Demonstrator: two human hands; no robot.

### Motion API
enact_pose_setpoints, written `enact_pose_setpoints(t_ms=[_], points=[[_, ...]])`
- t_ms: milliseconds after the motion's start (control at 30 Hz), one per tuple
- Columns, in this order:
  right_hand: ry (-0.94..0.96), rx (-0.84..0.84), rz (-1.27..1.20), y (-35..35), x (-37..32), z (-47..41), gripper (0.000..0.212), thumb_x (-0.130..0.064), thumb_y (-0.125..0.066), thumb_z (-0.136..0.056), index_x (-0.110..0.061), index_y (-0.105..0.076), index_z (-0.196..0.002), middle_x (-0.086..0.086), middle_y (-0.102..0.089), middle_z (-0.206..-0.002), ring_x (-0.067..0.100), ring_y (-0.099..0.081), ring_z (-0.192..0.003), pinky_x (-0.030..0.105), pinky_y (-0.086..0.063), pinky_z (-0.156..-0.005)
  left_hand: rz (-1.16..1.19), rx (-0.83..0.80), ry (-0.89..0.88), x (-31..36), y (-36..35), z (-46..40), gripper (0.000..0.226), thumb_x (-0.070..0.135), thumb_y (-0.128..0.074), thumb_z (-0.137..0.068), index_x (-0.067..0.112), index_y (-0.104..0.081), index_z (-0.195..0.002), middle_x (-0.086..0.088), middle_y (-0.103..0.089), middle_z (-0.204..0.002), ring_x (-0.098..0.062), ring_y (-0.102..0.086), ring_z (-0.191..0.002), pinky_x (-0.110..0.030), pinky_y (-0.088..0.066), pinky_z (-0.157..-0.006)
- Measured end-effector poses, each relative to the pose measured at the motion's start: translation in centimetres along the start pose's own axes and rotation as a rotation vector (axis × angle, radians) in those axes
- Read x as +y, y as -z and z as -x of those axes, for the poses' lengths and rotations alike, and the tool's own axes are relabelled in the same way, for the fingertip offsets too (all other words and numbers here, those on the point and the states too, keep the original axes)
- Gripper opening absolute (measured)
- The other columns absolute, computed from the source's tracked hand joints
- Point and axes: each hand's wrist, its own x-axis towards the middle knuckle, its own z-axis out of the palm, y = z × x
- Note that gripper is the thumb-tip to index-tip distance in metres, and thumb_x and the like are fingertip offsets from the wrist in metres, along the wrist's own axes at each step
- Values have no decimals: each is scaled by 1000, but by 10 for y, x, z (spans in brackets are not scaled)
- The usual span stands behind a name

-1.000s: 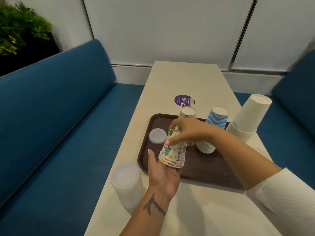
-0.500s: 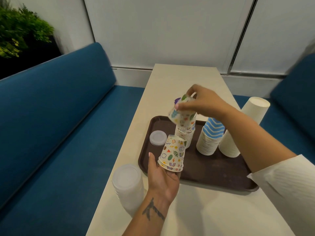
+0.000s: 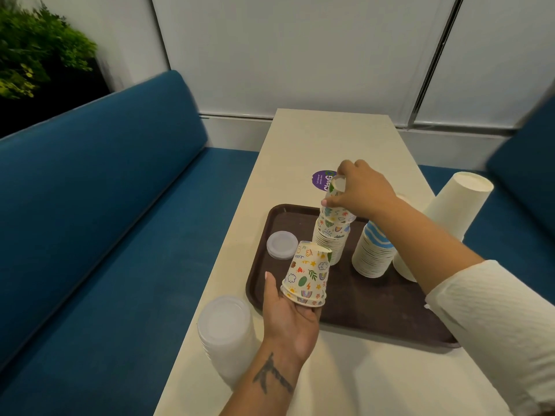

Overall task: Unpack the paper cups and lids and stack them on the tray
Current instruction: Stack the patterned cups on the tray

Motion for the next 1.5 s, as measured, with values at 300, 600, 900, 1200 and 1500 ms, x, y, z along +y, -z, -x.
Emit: enact_pose_setpoints(t_ms=[300, 600, 900, 1200, 1500], points=[[109, 156, -128, 5, -6, 32, 58, -53, -66, -81, -23, -50, -128, 1, -51, -124, 17, -48, -109, 30, -42, -83, -7, -12, -15, -2, -6, 1, 56, 56, -28, -98, 11, -57, -114, -18, -66, -113, -30, -61, -104, -37, -48, -86], [126, -561, -444, 12, -20, 88, 64, -40, -78, -74, -26, -49, -128, -21, -51, -99, 6, -59, -91, 30, -59, -72, 47, -83, -68, -11, -16, 10, 62, 55, -29, -98, 5, -63, -109, -17, -70, -101, -28, -62, -97, -35, -45, -88], [65, -399, -495, 32, -17, 78, 54, -38, -82, -68, -27, -54, -113, -3, -57, -109, 14, -61, -94, 37, -59, -79, -67, 36, -14, -17, -17, 17, 63, 64, -31, -93, 13, -64, -105, -4, -62, -99, -15, -55, -90, -31, -37, -84], [25, 67, -226, 60, -10, 13, 63, -37, -77, -69, -20, -45, -120, 8, -61, -106, 28, -61, -89, 42, -57, -77, -148, 64, 35, -14, -19, 8, 46, 52, -36, -97, 16, -65, -94, -1, -64, -90, -17, -59, -91, -33, -39, -85], [1, -58, -76, 14, 2, -6, 67, -36, -77, -72, -16, -40, -125, 9, -62, -112, 27, -61, -92, 40, -56, -78, -171, 118, 27, -9, -22, -6, 43, 48, -39, -98, 16, -65, -88, 0, -66, -74, -14, -60, -76, -29, -43, -69]])
